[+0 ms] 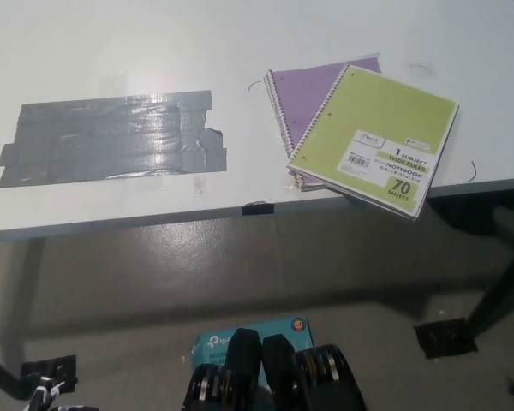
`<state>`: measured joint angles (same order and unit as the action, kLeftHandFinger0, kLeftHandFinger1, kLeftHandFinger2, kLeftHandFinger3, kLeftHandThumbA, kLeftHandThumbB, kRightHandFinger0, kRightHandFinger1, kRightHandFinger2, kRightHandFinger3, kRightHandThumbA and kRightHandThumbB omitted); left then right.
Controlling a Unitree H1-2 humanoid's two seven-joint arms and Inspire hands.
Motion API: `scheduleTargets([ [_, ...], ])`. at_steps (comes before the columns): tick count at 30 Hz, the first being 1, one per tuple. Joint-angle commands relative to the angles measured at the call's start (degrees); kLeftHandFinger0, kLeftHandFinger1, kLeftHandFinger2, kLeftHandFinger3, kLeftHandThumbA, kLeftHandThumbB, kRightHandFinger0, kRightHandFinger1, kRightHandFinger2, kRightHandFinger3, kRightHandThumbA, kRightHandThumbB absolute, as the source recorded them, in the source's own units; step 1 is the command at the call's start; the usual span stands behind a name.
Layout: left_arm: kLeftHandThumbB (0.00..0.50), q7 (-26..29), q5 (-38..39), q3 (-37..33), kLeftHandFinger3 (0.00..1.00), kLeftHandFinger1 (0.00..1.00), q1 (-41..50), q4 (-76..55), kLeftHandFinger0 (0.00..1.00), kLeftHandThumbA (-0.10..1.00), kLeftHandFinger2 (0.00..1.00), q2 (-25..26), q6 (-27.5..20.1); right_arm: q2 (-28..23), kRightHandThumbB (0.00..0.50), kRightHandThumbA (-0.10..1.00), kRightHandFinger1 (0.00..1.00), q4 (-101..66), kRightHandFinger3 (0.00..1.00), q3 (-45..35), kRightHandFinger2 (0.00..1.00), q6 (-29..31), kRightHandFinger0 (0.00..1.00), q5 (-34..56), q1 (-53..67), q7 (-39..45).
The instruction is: The robot uses its right hand to align two notebooks stacked together until they are fully overlapped
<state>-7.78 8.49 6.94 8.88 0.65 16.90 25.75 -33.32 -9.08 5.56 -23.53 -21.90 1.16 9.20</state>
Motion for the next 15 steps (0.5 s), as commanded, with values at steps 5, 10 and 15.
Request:
scheduleTargets([
  [5,0.478,-0.20,0.17,0.74,0.93,0.49,0.61,-2.72,0.42,1.00,0.54,0.23,-0.59,-2.81,0.500,1.00,1.00,-12.65,1.00,-0.68,1.00,-3.40,1.00,-13.90,-15.97,8.15],
  [10,0.487,-0.25,-0.21,0.44,0.90,0.47,0.36,-3.01,0.40,1.00,0.53,0.37,-0.60,1.09,0.500,1.00,1.00,-13.95,1.00,0.36,1.00,-3.40,1.00,-22.46,-29.60,13.37],
  [15,0.482,-0.37,-0.51,0.16,0.90,0.47,0.62,-4.01,0.43,1.00,0.51,0.74,0.41,4.97,0.500,1.00,1.00,-10.18,1.00,2.35,1.00,-3.40,1.00,-27.65,-40.30,13.58],
])
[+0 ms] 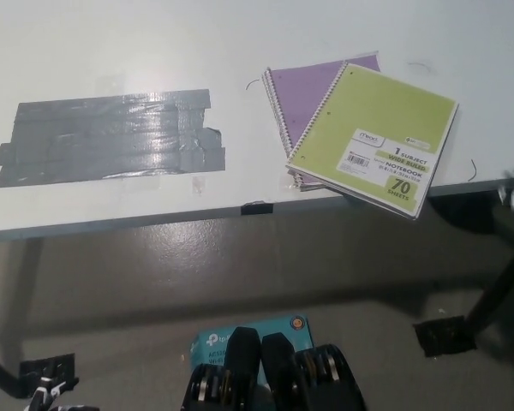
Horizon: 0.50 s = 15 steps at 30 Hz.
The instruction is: The robot uses its right hand to align two notebooks stacked together until they are fully overlapped
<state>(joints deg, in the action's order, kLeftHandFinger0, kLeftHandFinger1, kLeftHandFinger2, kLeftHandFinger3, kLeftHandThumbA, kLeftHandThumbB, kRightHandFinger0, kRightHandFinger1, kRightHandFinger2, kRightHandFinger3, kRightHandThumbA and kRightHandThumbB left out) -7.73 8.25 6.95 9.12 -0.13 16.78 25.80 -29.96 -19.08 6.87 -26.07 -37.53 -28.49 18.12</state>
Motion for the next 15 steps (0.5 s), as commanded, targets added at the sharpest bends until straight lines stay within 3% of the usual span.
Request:
scheduleTargets([
  [1,0.482,-0.54,-0.23,0.19,0.90,0.47,0.36,-3.19,0.42,1.00,0.51,1.00,0.11,2.49,0.500,1.00,1.00,1.27,1.00,1.65,1.00,-0.86,1.00,-12.89,-13.29,5.07],
  [6,0.488,-0.48,0.01,0.58,0.92,0.46,0.19,-2.95,0.41,1.00,0.50,1.03,-0.04,5.55,0.490,1.00,1.00,10.33,1.00,3.44,1.00,-0.86,1.00,-12.70,-21.31,3.29],
  [8,0.467,-0.50,0.33,0.79,0.92,0.45,0.31,-3.42,0.40,1.00,0.51,0.99,0.72,7.69,0.400,1.00,1.00,17.71,1.00,4.30,1.00,-0.86,1.00,-12.17,-24.96,0.88],
  [10,0.479,-0.51,0.11,0.69,0.93,0.45,0.29,-3.26,0.40,1.00,0.52,1.09,0.44,8.07,0.383,1.00,1.00,19.85,1.00,4.76,1.00,-0.86,1.00,-11.99,-25.72,-0.17],
  [15,0.441,-0.81,0.26,0.46,0.91,0.46,-0.15,-3.01,0.40,1.00,0.52,1.16,0.90,9.20,0.333,1.00,1.00,27.82,1.00,6.13,1.00,-0.63,1.00,-11.50,-29.00,-2.83],
])
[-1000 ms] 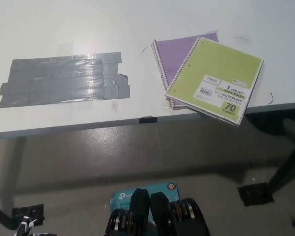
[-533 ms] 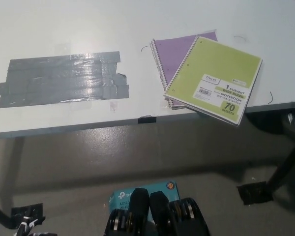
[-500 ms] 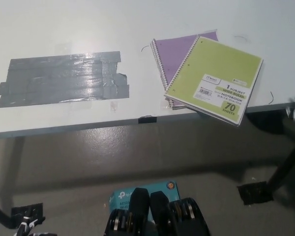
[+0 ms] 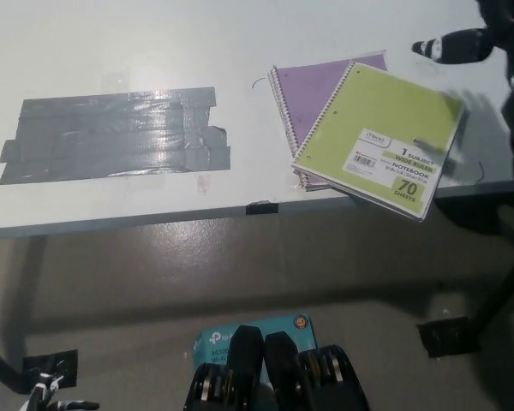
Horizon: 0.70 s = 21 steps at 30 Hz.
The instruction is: The robot uses its right hand to align two notebooks stacked together until they are fully overlapped
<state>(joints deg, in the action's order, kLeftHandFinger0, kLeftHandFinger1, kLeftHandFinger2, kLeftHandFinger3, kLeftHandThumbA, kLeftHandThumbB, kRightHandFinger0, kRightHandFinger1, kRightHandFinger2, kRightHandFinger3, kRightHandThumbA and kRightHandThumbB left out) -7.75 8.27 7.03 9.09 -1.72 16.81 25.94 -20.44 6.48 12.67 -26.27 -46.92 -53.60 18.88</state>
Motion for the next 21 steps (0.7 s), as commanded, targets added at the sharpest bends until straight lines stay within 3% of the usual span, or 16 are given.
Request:
scheduleTargets([
  [1,0.467,-0.82,0.16,0.29,0.90,0.46,-0.17,-1.37,0.40,1.00,0.51,1.11,0.49,0.13,0.315,1.00,1.00,5.29,1.00,0.73,1.00,-0.32,1.00,-1.79,-5.25,-3.82],
  [3,0.467,-1.00,0.21,0.29,0.90,0.45,-0.09,-1.44,0.38,1.00,0.50,1.25,0.18,1.07,0.309,1.00,1.00,9.21,1.00,1.02,1.00,-0.66,1.00,-1.41,-6.99,-4.09],
  [4,0.491,-1.22,0.32,0.21,0.90,0.46,-0.18,-1.27,0.39,1.00,0.51,1.32,0.05,1.48,0.308,1.00,1.00,10.47,1.00,0.88,1.00,-0.66,1.00,-1.50,-7.56,-4.08],
  [6,0.481,-1.22,-0.21,-0.17,0.89,0.48,-0.34,-1.03,0.51,1.00,0.53,1.52,-0.37,2.69,0.316,1.00,1.00,13.43,1.00,0.19,1.00,-0.66,1.00,-0.26,-9.00,-4.28],
  [8,0.474,-1.38,-0.08,-0.23,0.89,0.48,-0.38,-0.77,0.52,1.00,0.53,1.49,-0.64,4.51,0.334,1.00,1.00,15.25,1.00,-2.46,1.00,-0.66,1.00,1.01,-9.68,-3.35],
  [9,0.460,-1.23,0.03,-0.10,0.91,0.48,-0.33,-1.20,0.43,1.00,0.53,1.36,-0.30,6.88,0.332,1.00,1.00,17.40,1.00,-5.06,1.00,-0.66,1.00,1.37,-10.50,-3.08],
  [11,0.457,-1.08,-0.25,-0.39,0.90,0.48,-0.15,-1.38,0.43,1.00,0.54,1.19,-0.11,8.46,0.343,1.00,1.00,19.45,1.00,-6.63,1.00,-0.66,1.00,0.22,-10.51,-2.07],
  [12,0.481,-1.04,-0.51,-0.61,0.90,0.47,0.06,-1.43,0.45,1.00,0.54,1.20,-0.20,9.66,0.331,1.00,1.00,20.23,1.00,-8.49,1.00,-0.66,1.00,0.12,-9.71,-1.74],
  [14,0.482,-0.97,-0.58,-0.75,0.90,0.47,0.14,-1.45,0.45,1.00,0.54,1.24,-0.25,10.48,0.330,1.00,1.00,20.65,1.00,-9.85,1.00,-0.66,1.00,-0.51,-9.43,-1.39],
  [18,0.493,-0.85,0.15,-0.23,0.92,0.46,0.03,-1.34,0.39,1.00,0.53,0.81,-0.23,14.31,0.276,1.00,1.00,25.17,1.00,-14.94,1.00,-0.66,1.00,1.54,-8.13,-3.89],
  [21,0.500,-0.74,0.09,-0.62,0.92,0.47,0.61,-1.43,0.40,1.00,0.54,0.02,-0.64,15.09,0.279,1.00,1.00,25.67,1.00,-16.24,1.00,-0.66,1.00,2.18,-6.45,-4.09],
])
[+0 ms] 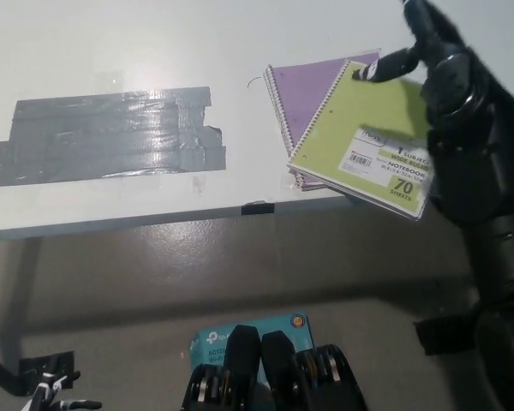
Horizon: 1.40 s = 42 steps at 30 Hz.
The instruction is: The robot uses its right hand to align two notebooks stacked together until they are fully overlapped
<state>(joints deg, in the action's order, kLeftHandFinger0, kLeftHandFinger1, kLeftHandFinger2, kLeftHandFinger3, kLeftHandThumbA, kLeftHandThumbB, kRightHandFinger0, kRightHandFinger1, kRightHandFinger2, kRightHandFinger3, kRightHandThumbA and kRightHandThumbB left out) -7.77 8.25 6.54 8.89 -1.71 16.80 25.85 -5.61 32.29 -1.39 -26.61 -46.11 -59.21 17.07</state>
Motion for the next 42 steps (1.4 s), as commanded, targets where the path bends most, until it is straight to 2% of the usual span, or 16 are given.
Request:
scheduleTargets([
  [1,0.479,-0.76,0.58,0.24,0.90,0.46,0.51,-0.72,0.44,1.00,0.52,-0.11,-0.61,1.50,0.306,1.00,1.00,1.72,1.00,-3.82,1.00,-0.31,1.00,1.64,-0.14,-2.27],
  [4,0.468,-0.68,0.24,0.07,0.92,0.45,0.23,-1.20,0.41,1.00,0.52,0.04,-0.23,2.03,0.287,1.00,1.00,2.88,1.00,-4.88,1.00,-0.31,1.00,2.37,0.11,-4.15],
  [5,0.493,-0.64,0.23,0.10,0.92,0.45,0.19,-1.35,0.40,1.00,0.52,0.03,-0.16,2.06,0.280,1.00,1.00,3.50,1.00,-5.12,1.00,-0.31,1.00,2.32,0.22,-4.46],
  [7,0.491,-0.49,-0.09,-0.25,0.92,0.45,-0.15,-1.19,0.36,1.00,0.51,-0.24,-0.05,1.44,0.272,1.00,1.00,4.70,1.00,-5.34,1.00,-0.31,1.00,2.76,1.05,-4.93],
  [10,0.470,-0.33,-0.53,-0.98,0.89,0.46,-0.41,-1.43,0.41,1.00,0.52,-0.63,0.51,0.79,0.276,1.00,1.00,4.53,1.00,-5.53,1.00,-0.31,1.00,2.79,2.11,-4.82],
  [11,0.456,-0.26,-0.82,-1.47,0.90,0.48,-0.58,-1.63,0.45,1.00,0.53,-0.93,0.43,0.87,0.308,1.00,1.00,5.22,1.00,-4.74,1.00,-0.31,1.00,1.24,2.75,-4.47],
  [12,0.477,-0.12,-1.08,-1.69,0.89,0.49,-0.65,-1.52,0.47,1.00,0.55,-0.99,0.18,1.34,0.305,1.00,1.00,5.39,1.00,-4.69,1.00,-0.31,1.00,1.22,3.16,-4.92],
  [15,0.472,0.00,-1.60,-2.33,0.93,0.48,-0.79,-1.64,0.47,1.00,0.58,-1.06,0.03,2.14,0.319,1.00,1.00,5.17,1.00,-3.48,1.00,-0.31,1.00,-0.52,4.44,-4.22],
  [17,0.486,-0.01,-1.42,-2.37,0.89,0.45,-1.31,-1.18,0.45,1.00,0.53,-1.32,0.07,2.50,0.295,1.00,1.00,5.07,1.00,-2.59,1.00,-0.31,1.00,-0.37,4.89,-4.36],
  [19,0.461,-0.16,-1.56,-2.71,0.90,0.46,-1.25,-1.16,0.45,1.00,0.53,-1.32,0.16,3.30,0.269,1.00,1.00,3.98,1.00,-1.29,1.00,-0.31,1.00,-2.33,5.70,-3.15],
  [22,0.465,-0.49,-1.78,-3.33,0.89,0.47,-1.41,-1.12,0.46,1.00,0.53,-1.19,0.05,3.53,0.270,1.00,1.00,3.58,1.00,-0.75,1.00,-0.31,1.00,-3.33,6.12,-2.82],
  [24,0.491,-1.06,-2.38,-4.18,0.90,0.48,-1.49,-0.83,0.51,1.00,0.53,-0.52,-0.21,3.19,0.265,1.00,1.00,2.89,1.00,2.26,1.00,-0.31,1.00,-3.52,7.21,-2.77],
  [27,0.495,-1.03,-2.53,-4.47,0.88,0.44,-1.59,-0.75,0.42,1.00,0.52,-0.41,-1.19,1.64,0.271,1.00,1.00,1.79,1.00,5.46,1.00,-0.31,1.00,-1.64,8.89,-3.28],
  [31,0.500,-1.59,-2.87,-5.43,0.88,0.45,-1.70,-1.21,0.44,1.00,0.54,0.13,-1.20,-0.73,0.246,1.00,1.00,1.62,1.00,9.52,1.00,-0.23,1.00,-0.87,10.67,-4.65],
  [38,0.500,-2.24,-3.13,-6.68,0.90,0.45,-1.67,-1.88,0.48,1.00,0.53,0.86,-1.62,-4.00,0.306,1.00,1.00,3.85,1.00,11.25,1.00,-0.31,1.00,0.55,13.03,-5.43],
  [42,0.500,-2.71,-2.99,-6.73,0.90,0.48,-1.72,-2.17,0.51,1.00,0.56,1.04,-1.18,-3.57,0.290,1.00,1.00,4.42,1.00,11.25,1.00,-0.31,1.00,0.79,13.41,-5.17],
])
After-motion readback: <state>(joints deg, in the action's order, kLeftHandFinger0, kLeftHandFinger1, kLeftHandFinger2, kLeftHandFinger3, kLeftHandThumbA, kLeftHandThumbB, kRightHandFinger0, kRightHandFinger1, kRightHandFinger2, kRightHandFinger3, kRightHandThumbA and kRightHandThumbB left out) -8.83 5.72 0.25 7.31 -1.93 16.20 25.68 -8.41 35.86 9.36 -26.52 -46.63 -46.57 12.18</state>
